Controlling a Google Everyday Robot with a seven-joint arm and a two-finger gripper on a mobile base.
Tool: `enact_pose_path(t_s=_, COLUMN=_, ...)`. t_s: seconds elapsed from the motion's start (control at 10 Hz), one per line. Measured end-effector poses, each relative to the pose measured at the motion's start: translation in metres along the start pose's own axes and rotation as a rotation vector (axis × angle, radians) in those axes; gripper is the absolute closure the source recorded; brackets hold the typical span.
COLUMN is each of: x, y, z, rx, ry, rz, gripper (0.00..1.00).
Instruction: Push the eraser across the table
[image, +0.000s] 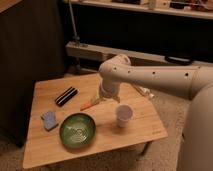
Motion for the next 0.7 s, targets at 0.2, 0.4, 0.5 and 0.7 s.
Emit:
enact_pose_path(t_s=0.2, x=0.0001, y=-0.0012, z=0.0001, rx=0.001, ry=0.0, rz=0.002, gripper=0.2)
enact_pose_path(t_s=0.4, x=0.0003, y=-0.0017, z=0.0, rx=0.001, ry=0.0, rz=0.003, gripper=0.2)
enact_pose_path(t_s=0.5, x=0.0003, y=-0.0018, z=0.0, rx=0.001, ry=0.0, rz=0.003, gripper=0.2)
enact_pose_path(t_s=0.7, x=0.0006, y=-0.0019, z=0.0009, rx=0.001, ry=0.002, rz=0.003, gripper=0.2)
